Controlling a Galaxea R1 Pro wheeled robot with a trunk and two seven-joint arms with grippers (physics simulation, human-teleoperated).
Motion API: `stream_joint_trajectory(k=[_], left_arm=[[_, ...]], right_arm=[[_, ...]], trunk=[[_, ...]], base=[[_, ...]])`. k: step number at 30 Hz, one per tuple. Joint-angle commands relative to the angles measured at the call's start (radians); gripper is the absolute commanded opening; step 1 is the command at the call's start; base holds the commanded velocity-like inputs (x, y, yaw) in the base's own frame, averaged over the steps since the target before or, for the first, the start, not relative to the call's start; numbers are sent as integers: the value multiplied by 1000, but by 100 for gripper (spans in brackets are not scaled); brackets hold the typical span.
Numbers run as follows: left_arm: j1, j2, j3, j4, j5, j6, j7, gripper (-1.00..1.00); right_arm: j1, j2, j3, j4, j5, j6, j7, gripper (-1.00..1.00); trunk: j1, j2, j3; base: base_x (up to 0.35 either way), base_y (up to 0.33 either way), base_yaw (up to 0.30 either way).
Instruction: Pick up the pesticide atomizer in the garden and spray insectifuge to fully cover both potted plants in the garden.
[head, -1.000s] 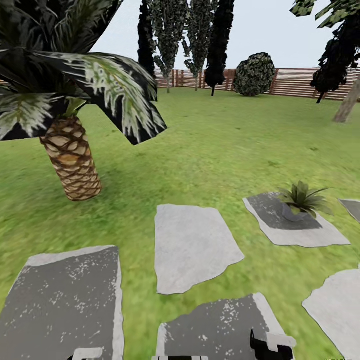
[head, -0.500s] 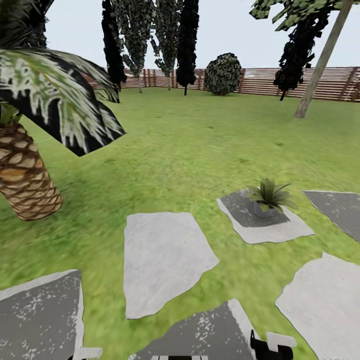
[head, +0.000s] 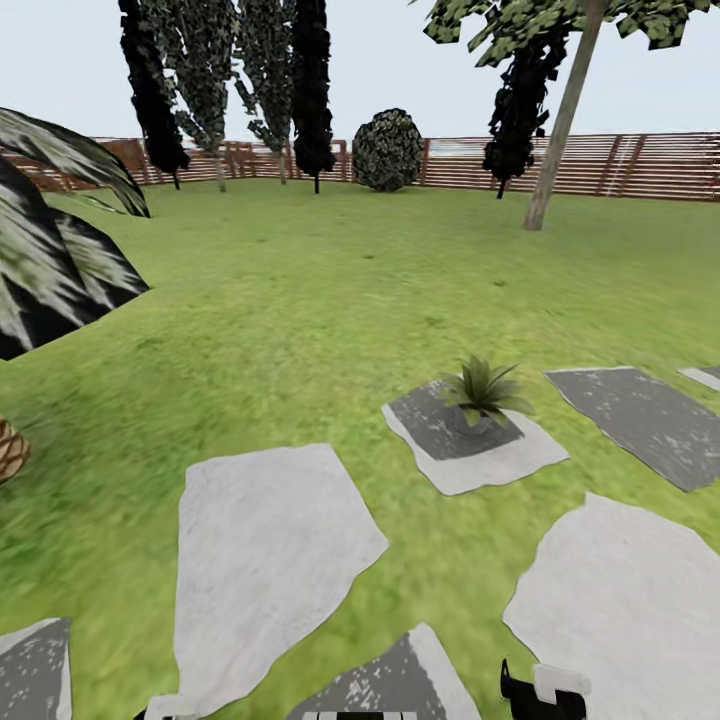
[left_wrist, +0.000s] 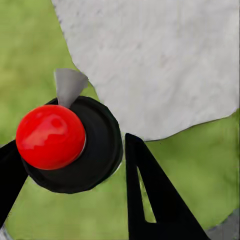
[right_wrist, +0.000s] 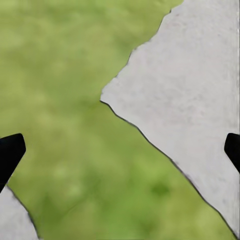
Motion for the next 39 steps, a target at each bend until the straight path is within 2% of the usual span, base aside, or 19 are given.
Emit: stream_joint_trajectory(k=[1, 39], left_arm=[[-1, 0, 4, 1, -11, -5, 8, -100], [0, 5, 8, 3, -8, -7, 8, -100]], right_arm=[[-1, 0, -5, 2, 11, -1, -6, 100], [-1, 0, -4, 2, 11, 0, -5, 100]], trunk=[[0, 0, -1], [0, 0, 9]], base=[[323, -18, -300], [335, 4, -300]])
